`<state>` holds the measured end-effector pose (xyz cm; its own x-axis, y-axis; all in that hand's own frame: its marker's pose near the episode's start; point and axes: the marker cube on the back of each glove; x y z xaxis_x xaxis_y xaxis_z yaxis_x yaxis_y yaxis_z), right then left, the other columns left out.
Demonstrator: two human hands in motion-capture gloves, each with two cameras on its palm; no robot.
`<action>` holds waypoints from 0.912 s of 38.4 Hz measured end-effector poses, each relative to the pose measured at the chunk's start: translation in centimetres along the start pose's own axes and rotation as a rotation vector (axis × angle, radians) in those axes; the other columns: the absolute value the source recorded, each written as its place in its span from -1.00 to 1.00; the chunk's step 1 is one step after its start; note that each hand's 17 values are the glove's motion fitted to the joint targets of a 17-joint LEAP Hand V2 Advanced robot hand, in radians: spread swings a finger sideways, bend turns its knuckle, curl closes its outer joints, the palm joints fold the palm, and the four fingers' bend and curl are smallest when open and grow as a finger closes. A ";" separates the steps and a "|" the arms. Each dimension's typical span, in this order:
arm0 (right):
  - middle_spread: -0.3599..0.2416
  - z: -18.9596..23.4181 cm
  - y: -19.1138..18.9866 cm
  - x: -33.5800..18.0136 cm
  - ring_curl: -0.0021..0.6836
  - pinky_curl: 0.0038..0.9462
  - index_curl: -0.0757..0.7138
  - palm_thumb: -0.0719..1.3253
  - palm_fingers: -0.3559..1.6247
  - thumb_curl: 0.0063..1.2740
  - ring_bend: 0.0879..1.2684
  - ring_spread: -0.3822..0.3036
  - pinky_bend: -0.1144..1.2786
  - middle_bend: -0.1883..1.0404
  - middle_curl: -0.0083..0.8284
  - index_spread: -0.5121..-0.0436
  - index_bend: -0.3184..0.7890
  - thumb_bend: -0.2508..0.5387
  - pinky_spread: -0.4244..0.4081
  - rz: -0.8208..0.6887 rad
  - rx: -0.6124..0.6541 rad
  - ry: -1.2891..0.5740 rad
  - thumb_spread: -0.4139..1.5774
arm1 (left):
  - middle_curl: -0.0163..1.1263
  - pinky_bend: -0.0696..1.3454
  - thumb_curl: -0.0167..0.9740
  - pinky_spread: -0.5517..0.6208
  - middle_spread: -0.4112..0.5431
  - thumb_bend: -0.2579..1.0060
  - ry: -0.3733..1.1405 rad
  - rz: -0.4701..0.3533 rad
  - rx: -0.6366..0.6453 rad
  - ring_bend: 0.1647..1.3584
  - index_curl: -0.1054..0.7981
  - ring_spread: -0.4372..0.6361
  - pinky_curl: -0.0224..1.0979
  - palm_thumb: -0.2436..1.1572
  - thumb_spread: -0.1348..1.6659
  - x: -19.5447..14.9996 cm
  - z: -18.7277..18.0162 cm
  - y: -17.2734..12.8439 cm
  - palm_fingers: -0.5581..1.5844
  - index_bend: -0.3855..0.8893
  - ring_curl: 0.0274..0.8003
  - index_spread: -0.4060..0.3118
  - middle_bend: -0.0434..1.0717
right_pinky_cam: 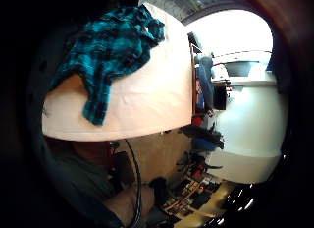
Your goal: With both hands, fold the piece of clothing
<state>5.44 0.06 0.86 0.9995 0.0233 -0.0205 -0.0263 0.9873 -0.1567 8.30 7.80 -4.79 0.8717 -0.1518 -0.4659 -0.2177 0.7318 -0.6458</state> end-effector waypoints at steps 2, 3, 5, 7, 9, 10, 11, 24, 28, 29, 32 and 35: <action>0.21 1.3 -0.7 1.1 -0.55 -0.32 -0.20 -0.37 -0.60 -0.62 -0.76 0.66 0.12 -0.40 -0.46 -0.55 -0.24 -0.31 0.66 0.030 -0.011 0.007 0.50 | -0.39 -0.18 -0.43 0.33 -0.30 -0.49 0.057 0.002 -0.107 -0.44 -0.27 0.04 -0.52 0.08 0.35 0.9 2.8 0.4 -0.10 -0.21 -0.37 -0.24 -0.58; 0.22 2.1 -1.2 1.6 -0.53 -0.32 -0.21 -0.36 -0.61 -0.61 -0.75 0.66 0.13 -0.41 -0.45 -0.55 -0.24 -0.33 0.66 0.046 -0.016 0.010 0.49 | -0.39 -0.17 -0.43 0.33 -0.28 -0.51 0.062 0.006 -0.130 -0.44 -0.26 0.06 -0.51 0.07 0.34 1.1 3.9 0.3 -0.12 -0.21 -0.36 -0.24 -0.59; 0.25 3.8 -2.4 2.6 -0.51 -0.30 -0.24 -0.35 -0.64 -0.60 -0.72 0.68 0.16 -0.40 -0.44 -0.55 -0.29 -0.36 0.66 0.074 -0.028 0.009 0.48 | -0.39 -0.15 -0.42 0.34 -0.24 -0.53 0.058 0.019 -0.173 -0.44 -0.25 0.07 -0.50 0.07 0.34 1.5 5.9 0.0 -0.13 -0.20 -0.36 -0.22 -0.61; 0.29 5.5 -3.4 3.5 -0.47 -0.28 -0.31 -0.35 -0.69 -0.59 -0.68 0.70 0.22 -0.40 -0.43 -0.54 -0.37 -0.40 0.66 0.096 -0.047 -0.001 0.47 | -0.39 -0.12 -0.41 0.34 -0.19 -0.57 0.053 0.030 -0.222 -0.43 -0.25 0.11 -0.48 0.05 0.33 1.6 8.0 -0.2 -0.16 -0.21 -0.34 -0.20 -0.64; 0.34 6.9 -4.1 4.0 -0.44 -0.26 -0.37 -0.35 -0.73 -0.59 -0.63 0.71 0.27 -0.42 -0.43 -0.54 -0.42 -0.41 0.66 0.107 -0.071 -0.014 0.45 | -0.39 -0.08 -0.40 0.34 -0.15 -0.60 0.065 0.036 -0.264 -0.42 -0.26 0.14 -0.46 0.04 0.32 2.0 9.5 -0.1 -0.19 -0.23 -0.34 -0.16 -0.64; 0.36 7.6 -4.5 4.1 -0.44 -0.25 -0.40 -0.35 -0.74 -0.58 -0.62 0.72 0.28 -0.41 -0.42 -0.53 -0.42 -0.42 0.66 0.109 -0.086 -0.021 0.45 | -0.40 -0.04 -0.40 0.34 -0.11 -0.62 0.073 0.038 -0.287 -0.41 -0.27 0.17 -0.45 0.02 0.31 2.2 9.9 0.1 -0.22 -0.25 -0.33 -0.14 -0.65; 0.40 8.3 -4.8 4.2 -0.41 -0.24 -0.45 -0.34 -0.77 -0.58 -0.58 0.72 0.32 -0.42 -0.43 -0.52 -0.47 -0.42 0.66 0.110 -0.102 -0.027 0.44 | -0.40 -0.02 -0.40 0.34 -0.08 -0.63 0.076 0.038 -0.311 -0.41 -0.27 0.19 -0.44 0.01 0.30 2.5 9.9 0.5 -0.24 -0.25 -0.32 -0.13 -0.66; 0.37 11.3 -5.9 2.8 -0.27 -0.22 -0.63 -0.16 -0.69 -0.51 -0.40 0.68 0.37 -0.36 -0.37 -0.54 -0.34 -0.32 0.55 -0.088 -0.037 -0.128 0.42 | -0.41 0.03 -0.37 0.35 0.08 -0.63 0.097 0.077 -0.280 -0.32 -0.21 0.30 -0.43 -0.06 0.26 2.9 16.4 0.0 -0.26 -0.07 -0.32 -0.01 -0.58; 0.04 12.3 -6.8 3.0 -0.31 -0.32 -0.45 0.09 -0.42 -0.44 -0.42 0.34 0.16 -0.30 -0.32 -0.60 0.08 -0.09 0.41 -0.117 0.078 -0.209 0.49 | -0.38 -0.11 -0.35 0.26 -0.13 -0.57 0.075 0.069 -0.098 -0.40 -0.07 0.11 -0.50 0.05 0.32 3.2 13.6 0.9 -0.04 0.16 -0.38 -0.17 -0.52; -0.08 13.0 -7.3 3.2 -0.31 -0.37 -0.31 0.18 -0.27 -0.41 -0.44 0.18 0.04 -0.26 -0.29 -0.60 0.32 0.01 0.36 -0.108 0.104 -0.212 0.52 | -0.38 -0.14 -0.34 0.24 -0.19 -0.56 0.074 0.076 -0.072 -0.42 -0.05 0.07 -0.50 0.08 0.34 3.1 13.7 0.8 -0.01 0.17 -0.38 -0.20 -0.51; -0.36 13.5 -7.7 3.9 -0.34 -0.47 -0.21 0.33 0.06 -0.36 -0.44 -0.22 -0.14 -0.15 -0.23 -0.50 0.52 0.14 0.18 -0.090 0.166 -0.219 0.54 | -0.33 -0.18 -0.30 0.07 -0.39 -0.48 0.081 0.107 -0.033 -0.48 -0.01 -0.14 -0.51 0.23 0.39 2.5 14.9 0.3 0.24 0.19 -0.40 -0.33 -0.34; -0.53 11.8 -5.9 3.8 -0.21 -0.46 -0.13 0.41 0.33 -0.34 -0.28 -0.53 -0.16 -0.15 -0.19 -0.37 0.45 0.19 -0.07 -0.125 0.178 -0.204 0.55 | -0.31 -0.17 -0.28 -0.15 -0.53 -0.46 0.042 0.148 -0.003 -0.46 -0.01 -0.37 -0.50 0.30 0.42 1.4 13.4 0.4 0.45 0.09 -0.38 -0.45 -0.26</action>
<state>9.60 -3.85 13.36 0.9779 -0.0866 0.1901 0.0823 0.9961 0.0303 15.35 16.80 2.40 0.8107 -0.0703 -0.5812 -0.3439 0.7462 -0.5700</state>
